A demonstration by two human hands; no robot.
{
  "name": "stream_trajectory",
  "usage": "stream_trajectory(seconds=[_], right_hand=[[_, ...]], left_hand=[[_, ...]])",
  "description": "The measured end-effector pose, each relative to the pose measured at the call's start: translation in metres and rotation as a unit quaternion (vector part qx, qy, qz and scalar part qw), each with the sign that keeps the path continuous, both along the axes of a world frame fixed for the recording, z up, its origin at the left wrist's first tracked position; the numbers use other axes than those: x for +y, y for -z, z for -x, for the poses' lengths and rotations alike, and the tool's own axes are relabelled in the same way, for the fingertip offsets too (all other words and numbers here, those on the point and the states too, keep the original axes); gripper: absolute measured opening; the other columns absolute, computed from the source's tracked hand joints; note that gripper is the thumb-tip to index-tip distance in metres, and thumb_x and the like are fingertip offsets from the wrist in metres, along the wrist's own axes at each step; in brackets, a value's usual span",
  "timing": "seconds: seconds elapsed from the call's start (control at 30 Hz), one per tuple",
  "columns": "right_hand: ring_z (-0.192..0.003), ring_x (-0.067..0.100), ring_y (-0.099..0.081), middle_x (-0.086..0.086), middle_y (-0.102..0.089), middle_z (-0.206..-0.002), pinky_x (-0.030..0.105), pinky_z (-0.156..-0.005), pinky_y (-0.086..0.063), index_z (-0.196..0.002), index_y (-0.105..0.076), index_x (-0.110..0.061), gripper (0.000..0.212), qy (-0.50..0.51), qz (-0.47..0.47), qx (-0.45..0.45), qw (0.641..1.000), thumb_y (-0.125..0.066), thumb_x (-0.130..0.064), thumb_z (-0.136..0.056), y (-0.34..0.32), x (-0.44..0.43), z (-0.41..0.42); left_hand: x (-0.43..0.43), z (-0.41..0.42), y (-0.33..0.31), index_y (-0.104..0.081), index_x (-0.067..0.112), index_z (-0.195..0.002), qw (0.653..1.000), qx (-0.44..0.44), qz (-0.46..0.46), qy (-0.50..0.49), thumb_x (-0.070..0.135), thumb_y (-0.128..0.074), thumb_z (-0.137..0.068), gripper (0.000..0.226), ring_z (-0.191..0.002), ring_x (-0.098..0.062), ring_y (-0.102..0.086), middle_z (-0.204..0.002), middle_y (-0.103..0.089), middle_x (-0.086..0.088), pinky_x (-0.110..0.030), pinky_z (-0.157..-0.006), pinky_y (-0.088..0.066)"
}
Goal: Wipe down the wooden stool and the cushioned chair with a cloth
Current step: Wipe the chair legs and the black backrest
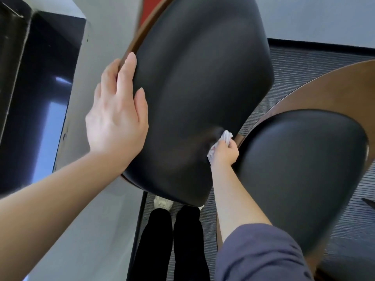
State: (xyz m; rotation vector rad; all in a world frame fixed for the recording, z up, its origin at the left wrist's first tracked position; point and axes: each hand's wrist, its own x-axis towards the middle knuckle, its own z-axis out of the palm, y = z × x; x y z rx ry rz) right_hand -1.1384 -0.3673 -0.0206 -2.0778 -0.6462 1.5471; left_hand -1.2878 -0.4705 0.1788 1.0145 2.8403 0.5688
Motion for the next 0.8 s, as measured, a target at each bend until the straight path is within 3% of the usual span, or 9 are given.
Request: stream_trajectory(seconds=[0.07,0.13,0.37,0.5,0.67,0.8], right_hand=[[-0.084,0.019,-0.067,0.005,-0.069,-0.094,0.038,-0.078,-0.059,-0.109,-0.068,-0.015,0.024,-0.06,-0.076,-0.01,0.995,-0.055,-0.019,-0.09,-0.027,0.005,0.022],[-0.097,0.019,-0.065,0.006,-0.066,-0.108,0.033,-0.086,-0.057,-0.114,-0.067,-0.014,0.026,-0.093,-0.121,0.007,0.988,-0.056,-0.019,-0.091,-0.055,0.005,0.042],[-0.092,-0.001,-0.058,-0.004,-0.055,-0.107,0.009,-0.076,-0.048,-0.114,-0.065,-0.015,0.023,-0.208,-0.278,0.069,0.935,-0.059,-0.012,-0.093,-0.15,-0.027,0.079],[-0.083,0.001,-0.057,0.004,-0.054,-0.102,0.008,-0.068,-0.045,-0.115,-0.066,-0.005,0.025,-0.252,-0.326,0.11,0.904,-0.06,-0.002,-0.091,-0.17,-0.042,0.083],[-0.08,0.007,-0.056,0.007,-0.054,-0.1,0.011,-0.067,-0.045,-0.114,-0.068,-0.004,0.029,-0.289,-0.381,0.108,0.872,-0.06,0.004,-0.087,-0.177,-0.052,0.084],[-0.08,0.009,-0.054,0.009,-0.055,-0.097,0.012,-0.07,-0.044,-0.109,-0.069,-0.001,0.026,-0.283,-0.415,0.064,0.863,-0.059,0.006,-0.086,-0.174,-0.024,0.098]], left_hand=[[0.0,0.0,-0.001,-0.025,0.025,-0.151,1.0,-0.004,0.001,-0.002,0.028,-0.035,-0.102,0.051,-0.13,-0.023,-0.04,-0.152,-0.033,0.001,-0.045,-0.083,-0.045],[0.0,0.001,-0.002,-0.025,0.026,-0.151,1.0,-0.011,-0.001,-0.003,0.028,-0.036,-0.102,0.05,-0.13,-0.022,-0.041,-0.152,-0.033,0.001,-0.045,-0.086,-0.045],[-0.002,0.006,-0.003,-0.031,0.025,-0.15,0.998,-0.043,-0.049,0.008,0.021,-0.034,-0.103,0.047,-0.136,-0.018,-0.038,-0.154,-0.034,0.003,-0.04,-0.101,-0.039],[-0.006,0.01,-0.001,-0.034,0.027,-0.15,0.994,-0.078,-0.075,0.007,0.017,-0.032,-0.104,0.048,-0.143,-0.009,-0.028,-0.157,-0.03,0.006,-0.021,-0.107,-0.024],[-0.004,0.015,-0.004,-0.037,0.028,-0.148,0.985,-0.14,-0.102,0.008,0.014,-0.032,-0.103,0.048,-0.133,0.008,-0.029,-0.155,-0.031,0.01,0.007,-0.091,-0.016],[0.002,0.023,-0.011,-0.035,0.029,-0.147,0.979,-0.179,-0.091,0.024,0.017,-0.034,-0.103,0.046,-0.127,0.0,-0.037,-0.151,-0.033,0.01,-0.017,-0.095,-0.029]])
